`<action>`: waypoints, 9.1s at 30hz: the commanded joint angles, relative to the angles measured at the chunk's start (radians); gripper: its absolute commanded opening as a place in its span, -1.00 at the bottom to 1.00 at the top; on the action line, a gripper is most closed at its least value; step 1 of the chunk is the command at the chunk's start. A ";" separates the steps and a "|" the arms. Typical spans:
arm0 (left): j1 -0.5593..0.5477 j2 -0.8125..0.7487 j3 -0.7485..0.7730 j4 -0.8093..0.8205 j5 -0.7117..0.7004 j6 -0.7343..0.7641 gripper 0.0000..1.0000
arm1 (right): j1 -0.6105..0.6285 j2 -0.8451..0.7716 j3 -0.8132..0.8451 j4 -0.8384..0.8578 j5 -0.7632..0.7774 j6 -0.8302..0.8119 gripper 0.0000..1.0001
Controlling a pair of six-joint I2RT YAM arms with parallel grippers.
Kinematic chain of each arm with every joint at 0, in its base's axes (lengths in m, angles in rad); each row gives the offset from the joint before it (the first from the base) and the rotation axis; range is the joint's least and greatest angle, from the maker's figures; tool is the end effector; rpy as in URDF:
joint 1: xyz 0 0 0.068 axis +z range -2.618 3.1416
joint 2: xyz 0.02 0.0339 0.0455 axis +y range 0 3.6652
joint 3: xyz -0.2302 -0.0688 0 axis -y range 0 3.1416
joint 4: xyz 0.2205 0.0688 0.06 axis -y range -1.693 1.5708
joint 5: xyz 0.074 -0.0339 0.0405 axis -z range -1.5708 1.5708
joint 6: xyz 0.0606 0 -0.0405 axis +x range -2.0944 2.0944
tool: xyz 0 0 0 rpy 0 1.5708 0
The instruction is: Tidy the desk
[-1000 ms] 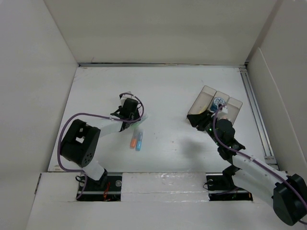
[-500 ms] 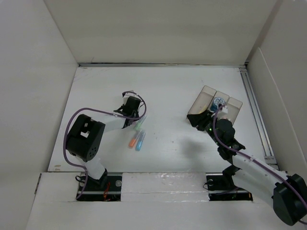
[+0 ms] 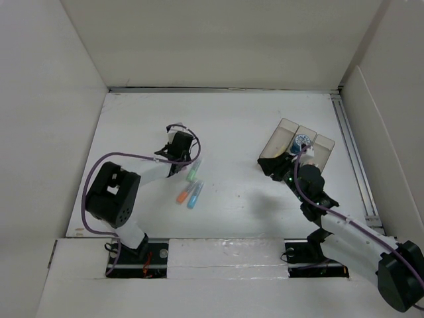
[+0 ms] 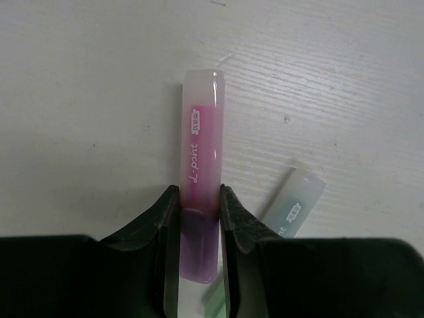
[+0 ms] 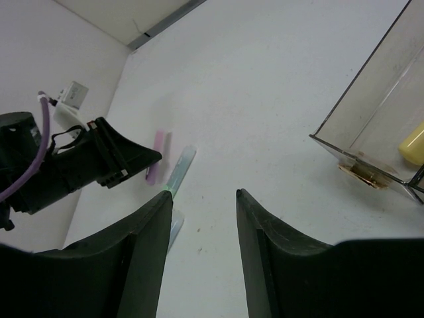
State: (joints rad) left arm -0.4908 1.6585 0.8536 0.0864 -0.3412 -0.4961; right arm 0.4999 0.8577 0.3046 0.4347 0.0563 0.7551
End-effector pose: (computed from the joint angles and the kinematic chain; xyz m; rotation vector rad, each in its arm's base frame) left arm 0.3050 -0.1400 0.1392 -0.1809 2.2364 -0.1416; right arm 0.1966 0.1035 0.2069 0.2690 1.7494 0.8823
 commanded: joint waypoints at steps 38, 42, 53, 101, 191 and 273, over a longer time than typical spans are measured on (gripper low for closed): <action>-0.325 0.580 0.964 0.210 0.557 -0.058 -1.00 | 0.029 -0.651 -0.019 -0.232 0.257 0.013 -0.74; -0.325 0.592 0.969 0.205 0.594 -0.053 -0.84 | 0.029 -0.632 -0.028 -0.215 0.266 0.018 -0.72; -0.325 0.566 0.930 0.220 0.639 -0.038 -0.12 | 0.029 -0.579 -0.031 -0.186 0.254 0.015 -0.66; -0.132 0.047 0.012 0.006 -0.027 0.041 -0.89 | 0.029 -0.329 -0.021 -0.040 0.145 -0.005 -0.36; -0.338 0.043 0.320 0.107 0.105 -0.061 -1.00 | 0.029 -0.358 0.002 -0.086 0.143 -0.025 -0.35; -0.397 -0.457 -0.366 0.030 0.180 -0.010 -0.11 | 0.039 -0.241 -0.001 0.004 0.080 -0.033 -0.20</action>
State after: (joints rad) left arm -0.8841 1.1797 0.4587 0.1284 -0.1658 -0.5014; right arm 0.5262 0.6178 0.2611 0.3756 0.1490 0.7368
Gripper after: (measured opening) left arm 0.448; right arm 0.398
